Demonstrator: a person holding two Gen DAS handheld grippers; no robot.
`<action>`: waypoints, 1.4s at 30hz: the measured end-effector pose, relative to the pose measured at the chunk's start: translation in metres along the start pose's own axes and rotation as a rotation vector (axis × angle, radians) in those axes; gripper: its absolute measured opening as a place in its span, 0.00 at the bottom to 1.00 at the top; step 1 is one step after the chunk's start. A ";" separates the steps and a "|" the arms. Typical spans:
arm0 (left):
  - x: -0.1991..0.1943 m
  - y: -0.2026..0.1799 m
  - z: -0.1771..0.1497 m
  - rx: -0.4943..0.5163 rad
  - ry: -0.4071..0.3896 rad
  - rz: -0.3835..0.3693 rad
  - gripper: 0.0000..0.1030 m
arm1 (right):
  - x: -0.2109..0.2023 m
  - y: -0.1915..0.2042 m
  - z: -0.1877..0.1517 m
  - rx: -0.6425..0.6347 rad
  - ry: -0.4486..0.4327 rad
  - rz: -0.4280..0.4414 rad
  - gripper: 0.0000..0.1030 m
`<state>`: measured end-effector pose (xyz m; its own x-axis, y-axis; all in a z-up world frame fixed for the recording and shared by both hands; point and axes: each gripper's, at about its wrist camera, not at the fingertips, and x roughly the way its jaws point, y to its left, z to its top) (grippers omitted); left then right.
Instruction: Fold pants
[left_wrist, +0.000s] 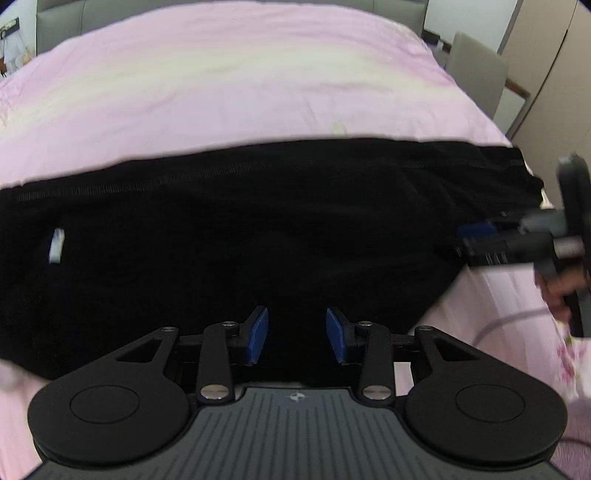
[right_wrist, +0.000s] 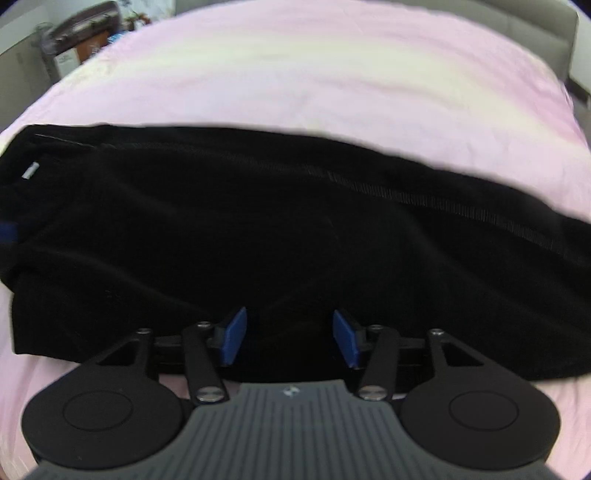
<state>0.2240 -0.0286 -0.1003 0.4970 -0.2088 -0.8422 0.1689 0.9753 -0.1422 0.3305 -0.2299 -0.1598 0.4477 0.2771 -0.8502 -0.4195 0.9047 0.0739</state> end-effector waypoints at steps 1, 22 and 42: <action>0.001 -0.005 -0.007 0.004 0.018 0.005 0.44 | -0.002 -0.006 -0.003 0.061 -0.012 0.013 0.47; 0.006 -0.029 0.044 -0.152 -0.076 0.067 0.14 | -0.053 0.060 -0.081 -0.457 -0.149 0.017 0.46; 0.038 -0.026 -0.015 -0.034 0.210 0.024 0.11 | -0.040 0.075 -0.051 -0.735 0.177 0.084 0.00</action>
<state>0.2254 -0.0609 -0.1362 0.3121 -0.1692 -0.9349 0.1284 0.9825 -0.1350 0.2407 -0.1896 -0.1468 0.2833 0.2236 -0.9326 -0.8924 0.4176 -0.1710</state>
